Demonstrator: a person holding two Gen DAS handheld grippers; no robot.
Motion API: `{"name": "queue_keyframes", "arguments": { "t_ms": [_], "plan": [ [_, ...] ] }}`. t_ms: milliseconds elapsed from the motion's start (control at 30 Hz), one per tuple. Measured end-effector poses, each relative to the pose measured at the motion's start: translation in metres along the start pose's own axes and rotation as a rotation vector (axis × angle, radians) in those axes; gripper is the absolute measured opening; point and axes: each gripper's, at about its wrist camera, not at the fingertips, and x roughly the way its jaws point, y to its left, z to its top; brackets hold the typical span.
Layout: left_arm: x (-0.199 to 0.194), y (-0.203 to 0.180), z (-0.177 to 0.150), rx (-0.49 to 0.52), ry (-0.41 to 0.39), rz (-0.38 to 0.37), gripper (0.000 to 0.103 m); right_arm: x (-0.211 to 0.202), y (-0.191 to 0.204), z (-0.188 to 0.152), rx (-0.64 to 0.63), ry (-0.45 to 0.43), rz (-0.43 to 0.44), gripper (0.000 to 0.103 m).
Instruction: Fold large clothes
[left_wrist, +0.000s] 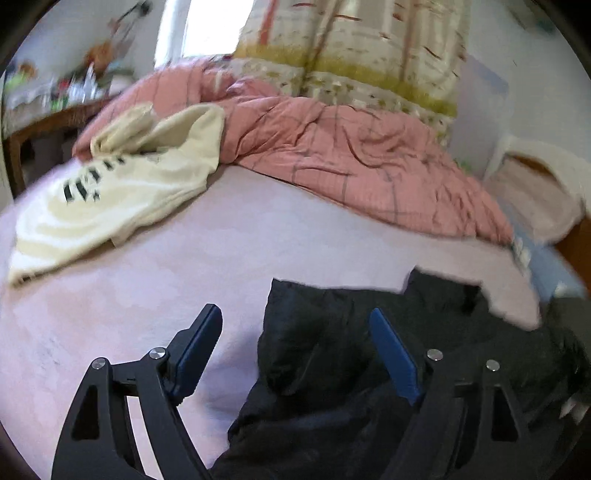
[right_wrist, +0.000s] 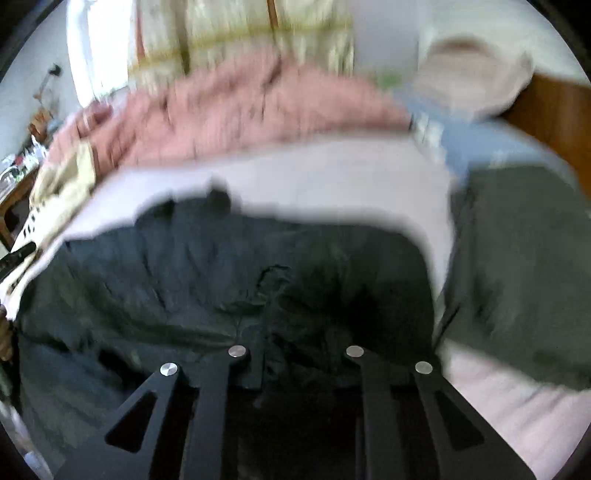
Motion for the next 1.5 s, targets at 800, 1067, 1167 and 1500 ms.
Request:
{"name": "queue_keyframes", "arguments": {
  "t_ms": [800, 1067, 1167, 1500],
  "plan": [
    [0.051, 0.064, -0.012, -0.286, -0.033, -0.148, 0.008, 0.062, -0.024, -0.026, 0.033, 0.196, -0.091, 0.05],
    [0.008, 0.019, -0.019, 0.049, -0.021, -0.171, 0.079, 0.042, -0.027, -0.02, 0.036, 0.136, 0.043, 0.061],
    [0.019, -0.008, -0.033, 0.176, 0.138, -0.043, 0.081, 0.038, -0.02, -0.019, 0.031, 0.133, 0.098, 0.073],
    [0.049, 0.026, -0.062, 0.079, 0.187, 0.14, 0.083, 0.058, -0.028, -0.028, 0.082, 0.203, -0.154, 0.076]
  ]
}}
